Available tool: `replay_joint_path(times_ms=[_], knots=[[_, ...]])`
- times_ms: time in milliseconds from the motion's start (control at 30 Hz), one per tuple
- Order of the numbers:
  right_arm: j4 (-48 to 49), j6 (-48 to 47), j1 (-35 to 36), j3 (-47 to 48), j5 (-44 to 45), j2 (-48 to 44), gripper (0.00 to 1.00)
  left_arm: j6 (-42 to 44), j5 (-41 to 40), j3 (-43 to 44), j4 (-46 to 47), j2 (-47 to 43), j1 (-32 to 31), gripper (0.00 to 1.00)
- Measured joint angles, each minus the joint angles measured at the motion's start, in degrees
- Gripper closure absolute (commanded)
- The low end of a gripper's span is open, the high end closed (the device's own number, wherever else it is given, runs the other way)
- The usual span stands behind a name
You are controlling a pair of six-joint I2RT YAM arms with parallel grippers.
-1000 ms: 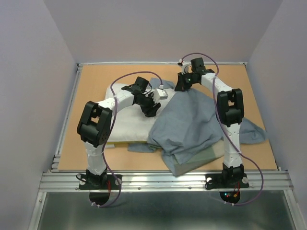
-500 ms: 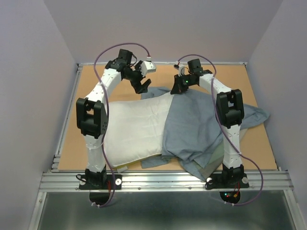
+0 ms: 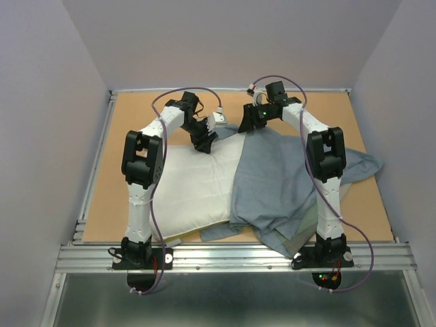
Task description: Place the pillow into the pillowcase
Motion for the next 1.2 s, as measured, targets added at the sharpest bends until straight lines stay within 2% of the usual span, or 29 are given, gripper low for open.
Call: replay_joint_path(times_ms=[67,100,233,367,433,467,533,567,667,700,733,767,900,1067,1200], knots=[[-0.5,2.7,0.0,2.5,0.0,0.7,0.43,0.2,0.5,0.0,-0.3,0.0,-0.1,0.58],[-0.6,4.1,0.0,4.6,0.1,1.4,0.43,0.6,0.7,0.0,-0.5,0.0,-0.2,0.58],[0.1,8.0,0.1,12.0,0.8,5.7,0.43,1.1,0.6,-0.8,0.0,0.0,-0.9,0.54],[0.0,8.8,0.5,12.7,2.8,8.2,0.35,1.5,0.5,-0.9,0.3,-0.1,-0.9,0.48],[-0.5,8.2,1.0,12.6,3.9,9.1,0.36,1.6,0.4,-1.3,0.8,-0.2,-0.9,0.44],[-0.5,7.7,1.3,12.0,4.9,9.2,0.38,1.6,0.4,-1.6,1.1,-0.2,-0.9,0.44],[-0.8,6.5,2.1,11.4,6.2,9.2,0.55,1.7,0.4,-2.0,1.7,-0.3,-0.9,0.48],[-0.8,5.7,2.5,11.2,7.1,9.2,0.68,1.6,0.4,-2.0,1.9,-0.3,-0.9,0.52],[-0.8,4.2,3.2,11.2,8.6,9.2,0.83,1.5,0.2,-2.0,1.9,-0.3,-1.2,0.58],[-0.8,4.3,3.4,11.2,8.9,9.2,0.91,1.5,-0.2,-2.2,1.9,-0.3,-1.4,0.7],[-0.8,4.4,3.6,11.2,9.0,9.2,0.94,1.7,-0.5,-2.4,1.9,-0.4,-1.6,0.79],[-0.8,4.6,3.7,11.3,9.0,9.2,0.99,2.0,-0.9,-2.7,2.0,-0.6,-2.1,0.97],[-0.8,5.6,3.9,11.3,8.7,9.2,1.0,3.0,-3.5,-5.8,4.7,-3.4,-4.4,1.0],[-1.7,7.8,4.2,11.3,7.8,8.1,0.99,2.6,-6.1,-10.8,10.1,-11.3,-9.7,1.0],[-2.6,10.9,6.0,11.3,6.5,4.1,0.99,1.9,-6.5,-11.4,13.8,-18.1,-14.1,1.0]])
